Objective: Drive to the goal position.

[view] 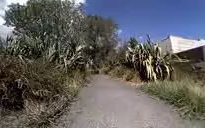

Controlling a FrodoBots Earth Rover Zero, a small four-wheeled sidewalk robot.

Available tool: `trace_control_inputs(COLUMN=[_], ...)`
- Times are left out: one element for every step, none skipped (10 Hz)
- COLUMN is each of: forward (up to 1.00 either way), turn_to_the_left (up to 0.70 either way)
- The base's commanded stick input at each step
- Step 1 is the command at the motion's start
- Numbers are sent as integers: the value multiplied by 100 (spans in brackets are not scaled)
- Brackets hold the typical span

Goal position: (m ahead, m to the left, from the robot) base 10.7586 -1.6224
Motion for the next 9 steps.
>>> trace_control_inputs(forward=[70, 70, 70, 70, 70, 70, 70, 70, 70], turn_to_the_left=[0, 0, 0, 0, 0, 0, 0, 0, 0])
